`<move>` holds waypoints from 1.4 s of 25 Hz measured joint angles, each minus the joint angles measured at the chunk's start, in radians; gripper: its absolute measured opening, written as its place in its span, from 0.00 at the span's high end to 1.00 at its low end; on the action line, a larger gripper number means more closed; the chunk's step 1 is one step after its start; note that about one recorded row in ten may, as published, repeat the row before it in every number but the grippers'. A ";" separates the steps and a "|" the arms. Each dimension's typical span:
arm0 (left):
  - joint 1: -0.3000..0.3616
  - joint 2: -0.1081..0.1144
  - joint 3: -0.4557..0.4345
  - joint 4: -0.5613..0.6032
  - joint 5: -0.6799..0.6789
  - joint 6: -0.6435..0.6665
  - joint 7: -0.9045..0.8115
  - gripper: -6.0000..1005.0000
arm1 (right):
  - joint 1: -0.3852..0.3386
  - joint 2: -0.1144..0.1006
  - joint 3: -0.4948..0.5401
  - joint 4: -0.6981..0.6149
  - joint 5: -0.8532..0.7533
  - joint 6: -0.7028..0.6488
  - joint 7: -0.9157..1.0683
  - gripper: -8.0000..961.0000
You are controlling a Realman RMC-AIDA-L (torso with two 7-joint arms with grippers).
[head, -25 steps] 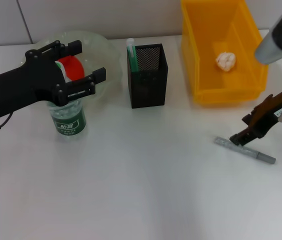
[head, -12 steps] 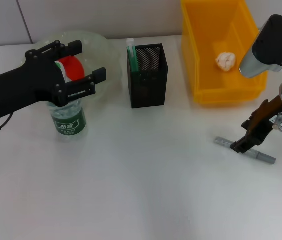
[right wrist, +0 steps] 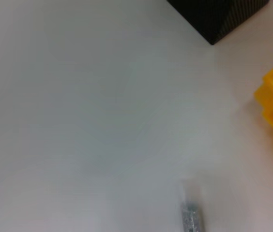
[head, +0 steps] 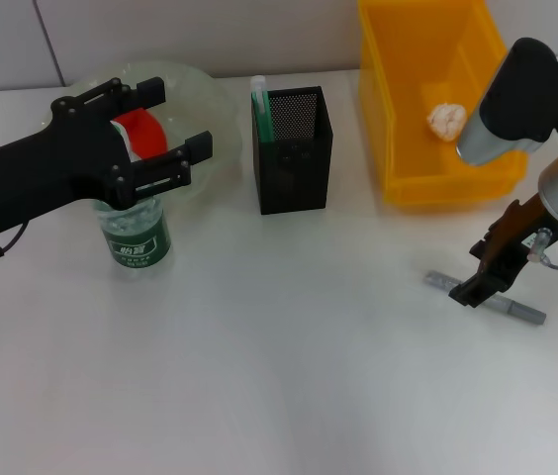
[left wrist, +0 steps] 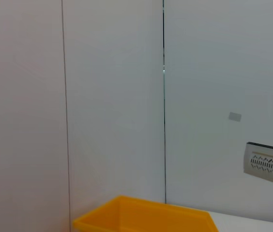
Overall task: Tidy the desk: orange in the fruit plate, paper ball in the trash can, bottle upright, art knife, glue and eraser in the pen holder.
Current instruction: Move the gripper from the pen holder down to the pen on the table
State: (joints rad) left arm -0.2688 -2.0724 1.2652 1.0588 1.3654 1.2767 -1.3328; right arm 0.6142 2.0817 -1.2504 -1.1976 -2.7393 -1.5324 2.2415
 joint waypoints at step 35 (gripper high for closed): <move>-0.009 0.001 -0.001 0.006 0.000 0.006 0.000 0.20 | 0.004 0.000 -0.067 0.045 0.000 0.049 0.009 0.56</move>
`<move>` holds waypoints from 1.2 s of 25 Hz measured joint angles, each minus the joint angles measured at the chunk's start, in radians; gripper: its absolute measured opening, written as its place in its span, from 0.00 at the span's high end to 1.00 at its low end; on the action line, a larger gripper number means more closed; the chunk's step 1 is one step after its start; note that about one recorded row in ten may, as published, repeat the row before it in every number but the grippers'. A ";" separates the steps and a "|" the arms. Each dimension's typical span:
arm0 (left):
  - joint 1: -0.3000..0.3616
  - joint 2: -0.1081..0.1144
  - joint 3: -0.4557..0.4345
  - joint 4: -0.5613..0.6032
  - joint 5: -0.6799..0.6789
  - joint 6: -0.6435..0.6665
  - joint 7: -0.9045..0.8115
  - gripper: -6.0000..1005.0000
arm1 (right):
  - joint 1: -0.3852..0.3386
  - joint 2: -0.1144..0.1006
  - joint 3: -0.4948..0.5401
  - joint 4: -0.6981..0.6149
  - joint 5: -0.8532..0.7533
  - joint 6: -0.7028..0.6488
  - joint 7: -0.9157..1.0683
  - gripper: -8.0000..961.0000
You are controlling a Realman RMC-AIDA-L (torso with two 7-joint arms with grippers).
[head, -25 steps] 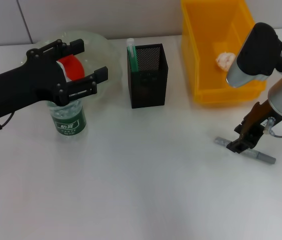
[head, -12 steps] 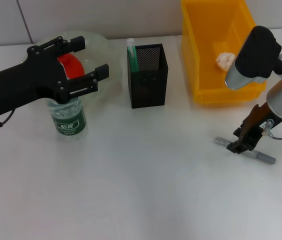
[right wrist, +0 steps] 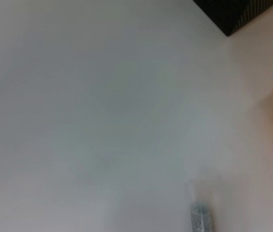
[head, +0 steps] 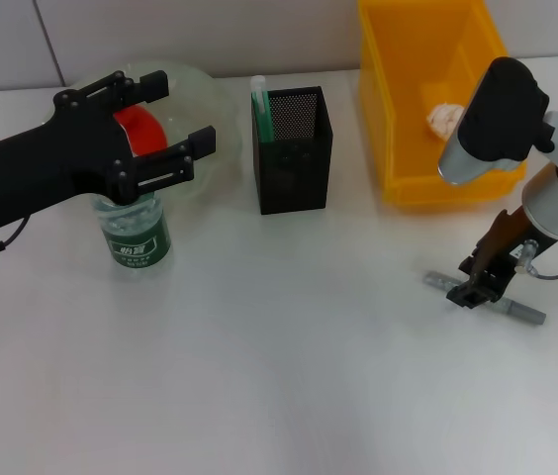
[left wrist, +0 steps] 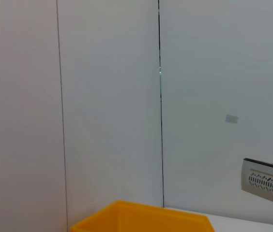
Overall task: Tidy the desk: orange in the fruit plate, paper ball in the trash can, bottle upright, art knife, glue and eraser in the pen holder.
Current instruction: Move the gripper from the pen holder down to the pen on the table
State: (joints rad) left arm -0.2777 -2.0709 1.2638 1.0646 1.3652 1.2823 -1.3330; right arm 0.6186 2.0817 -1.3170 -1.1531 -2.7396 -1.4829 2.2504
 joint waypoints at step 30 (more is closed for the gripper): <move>0.000 0.000 -0.006 0.002 -0.002 0.002 0.000 0.20 | 0.004 0.001 -0.036 0.023 -0.002 0.028 0.026 0.77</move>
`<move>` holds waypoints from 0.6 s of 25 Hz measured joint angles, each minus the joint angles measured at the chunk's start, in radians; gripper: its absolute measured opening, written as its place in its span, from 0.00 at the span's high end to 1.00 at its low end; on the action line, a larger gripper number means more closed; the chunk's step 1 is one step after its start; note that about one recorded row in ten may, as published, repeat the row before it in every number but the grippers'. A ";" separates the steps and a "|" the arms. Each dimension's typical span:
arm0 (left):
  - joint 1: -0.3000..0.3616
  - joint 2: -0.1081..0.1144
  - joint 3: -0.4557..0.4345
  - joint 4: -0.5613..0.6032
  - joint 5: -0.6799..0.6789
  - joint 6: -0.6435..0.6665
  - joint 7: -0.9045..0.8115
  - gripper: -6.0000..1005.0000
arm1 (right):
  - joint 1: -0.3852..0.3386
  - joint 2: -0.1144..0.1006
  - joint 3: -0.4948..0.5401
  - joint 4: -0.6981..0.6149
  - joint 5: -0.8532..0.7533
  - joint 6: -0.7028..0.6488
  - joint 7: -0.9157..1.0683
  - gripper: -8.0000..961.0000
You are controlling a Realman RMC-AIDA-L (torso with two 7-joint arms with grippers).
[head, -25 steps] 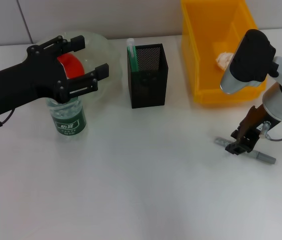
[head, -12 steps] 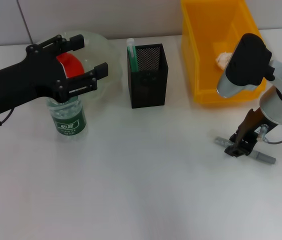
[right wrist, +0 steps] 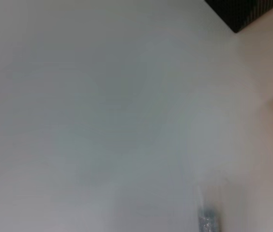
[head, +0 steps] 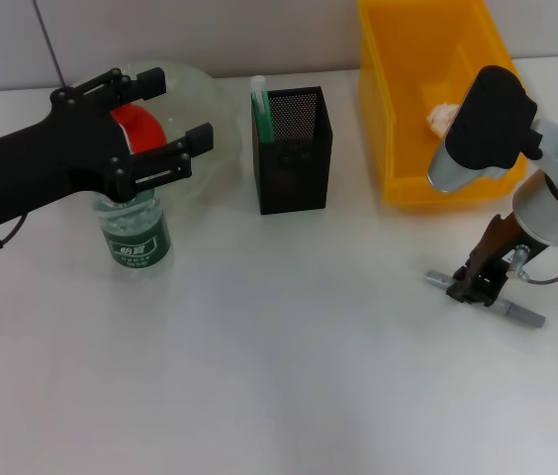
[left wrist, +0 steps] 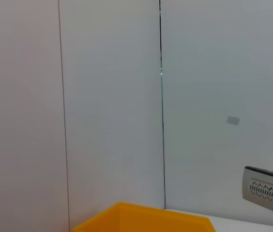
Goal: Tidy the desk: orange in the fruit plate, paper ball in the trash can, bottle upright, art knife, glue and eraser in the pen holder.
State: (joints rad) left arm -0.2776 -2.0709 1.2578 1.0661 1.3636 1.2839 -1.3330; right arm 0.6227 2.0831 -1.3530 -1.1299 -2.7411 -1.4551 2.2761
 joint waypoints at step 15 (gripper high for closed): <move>0.001 0.001 0.000 0.003 -0.002 0.002 0.000 0.20 | -0.036 0.001 0.013 -0.137 0.007 0.002 0.038 0.84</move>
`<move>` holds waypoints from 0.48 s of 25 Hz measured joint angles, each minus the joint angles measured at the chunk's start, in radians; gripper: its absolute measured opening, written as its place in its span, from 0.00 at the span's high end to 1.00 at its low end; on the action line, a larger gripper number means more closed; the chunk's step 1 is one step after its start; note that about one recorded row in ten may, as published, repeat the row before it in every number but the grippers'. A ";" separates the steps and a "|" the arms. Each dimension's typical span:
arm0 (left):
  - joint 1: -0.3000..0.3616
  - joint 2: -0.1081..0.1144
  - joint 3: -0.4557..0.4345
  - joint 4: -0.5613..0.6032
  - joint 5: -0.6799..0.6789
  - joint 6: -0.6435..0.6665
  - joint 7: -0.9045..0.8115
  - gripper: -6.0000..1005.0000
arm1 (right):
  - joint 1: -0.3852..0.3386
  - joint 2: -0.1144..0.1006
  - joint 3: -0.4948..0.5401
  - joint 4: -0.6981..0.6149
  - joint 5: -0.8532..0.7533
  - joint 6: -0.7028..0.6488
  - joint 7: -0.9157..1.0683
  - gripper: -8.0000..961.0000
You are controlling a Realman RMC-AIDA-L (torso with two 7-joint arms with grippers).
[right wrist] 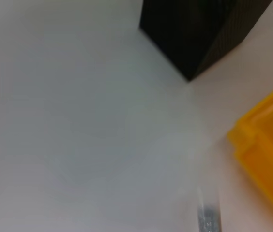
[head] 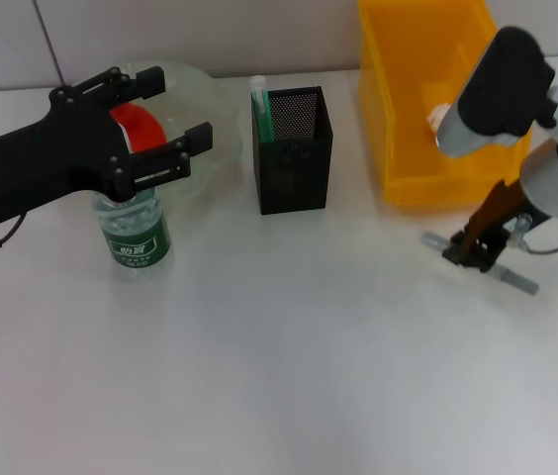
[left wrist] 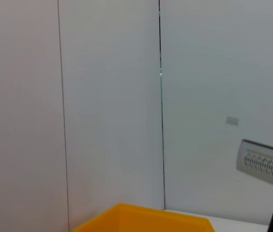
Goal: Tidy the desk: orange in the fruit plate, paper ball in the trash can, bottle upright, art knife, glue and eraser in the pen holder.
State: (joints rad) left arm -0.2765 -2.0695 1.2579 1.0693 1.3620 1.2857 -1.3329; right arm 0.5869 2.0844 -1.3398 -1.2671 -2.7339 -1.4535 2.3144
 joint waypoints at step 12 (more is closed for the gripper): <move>0.004 0.000 0.000 0.011 0.000 0.003 0.008 0.20 | -0.062 0.003 0.001 -0.284 0.086 -0.026 0.030 0.85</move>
State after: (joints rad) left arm -0.2724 -2.0693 1.2583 1.0799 1.3620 1.2886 -1.3252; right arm 0.5250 2.0878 -1.3391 -1.5513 -2.6484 -1.4794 2.3443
